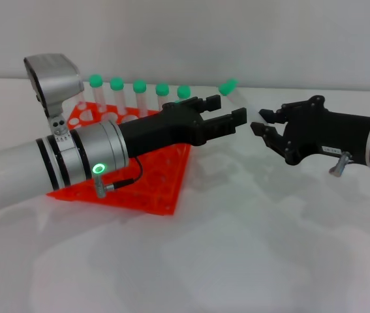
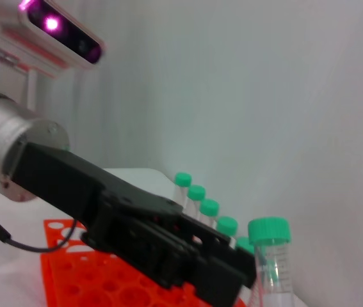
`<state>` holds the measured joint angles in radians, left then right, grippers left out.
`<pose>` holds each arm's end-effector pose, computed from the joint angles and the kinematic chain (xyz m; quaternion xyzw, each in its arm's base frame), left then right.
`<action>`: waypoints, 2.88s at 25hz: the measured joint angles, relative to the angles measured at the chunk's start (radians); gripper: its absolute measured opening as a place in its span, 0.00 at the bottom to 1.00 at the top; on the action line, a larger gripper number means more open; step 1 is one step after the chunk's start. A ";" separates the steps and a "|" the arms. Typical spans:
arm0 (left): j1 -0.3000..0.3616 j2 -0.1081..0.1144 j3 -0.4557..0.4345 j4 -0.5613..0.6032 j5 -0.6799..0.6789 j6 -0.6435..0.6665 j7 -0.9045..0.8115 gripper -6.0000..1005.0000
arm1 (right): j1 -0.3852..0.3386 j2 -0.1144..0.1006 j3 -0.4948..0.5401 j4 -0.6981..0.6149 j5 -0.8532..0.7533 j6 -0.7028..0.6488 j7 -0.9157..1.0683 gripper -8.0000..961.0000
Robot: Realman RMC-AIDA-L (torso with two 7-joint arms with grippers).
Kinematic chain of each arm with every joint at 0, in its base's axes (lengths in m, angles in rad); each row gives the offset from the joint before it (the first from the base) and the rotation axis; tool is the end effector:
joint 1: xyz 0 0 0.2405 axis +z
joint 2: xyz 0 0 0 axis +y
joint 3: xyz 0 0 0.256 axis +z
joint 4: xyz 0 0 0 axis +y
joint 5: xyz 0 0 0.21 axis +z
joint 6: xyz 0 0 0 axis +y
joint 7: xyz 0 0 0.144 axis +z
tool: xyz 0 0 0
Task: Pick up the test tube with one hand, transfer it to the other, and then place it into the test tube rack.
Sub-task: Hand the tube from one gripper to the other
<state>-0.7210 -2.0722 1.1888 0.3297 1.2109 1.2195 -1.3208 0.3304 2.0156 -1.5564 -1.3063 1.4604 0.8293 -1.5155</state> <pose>-0.1850 0.3848 -0.0539 -0.8764 -0.2694 -0.3705 0.1484 0.1599 0.3667 -0.0005 -0.9375 0.0521 0.1686 0.3000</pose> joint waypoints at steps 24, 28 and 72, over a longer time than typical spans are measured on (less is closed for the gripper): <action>-0.023 -0.010 0.000 0.000 0.029 -0.014 0.050 0.60 | 0.009 0.000 -0.031 0.005 0.017 -0.026 -0.016 0.21; -0.017 -0.010 0.000 0.001 0.024 -0.008 0.064 0.60 | 0.009 0.001 -0.043 0.008 0.017 -0.027 -0.025 0.21; 0.046 -0.017 0.124 -0.005 -0.166 0.014 0.174 0.26 | 0.006 0.000 -0.085 -0.001 0.062 -0.037 -0.101 0.20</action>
<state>-0.6750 -2.0893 1.3133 0.3250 1.0454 1.2336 -1.1466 0.3363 2.0159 -1.6416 -1.3070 1.5225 0.7923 -1.6165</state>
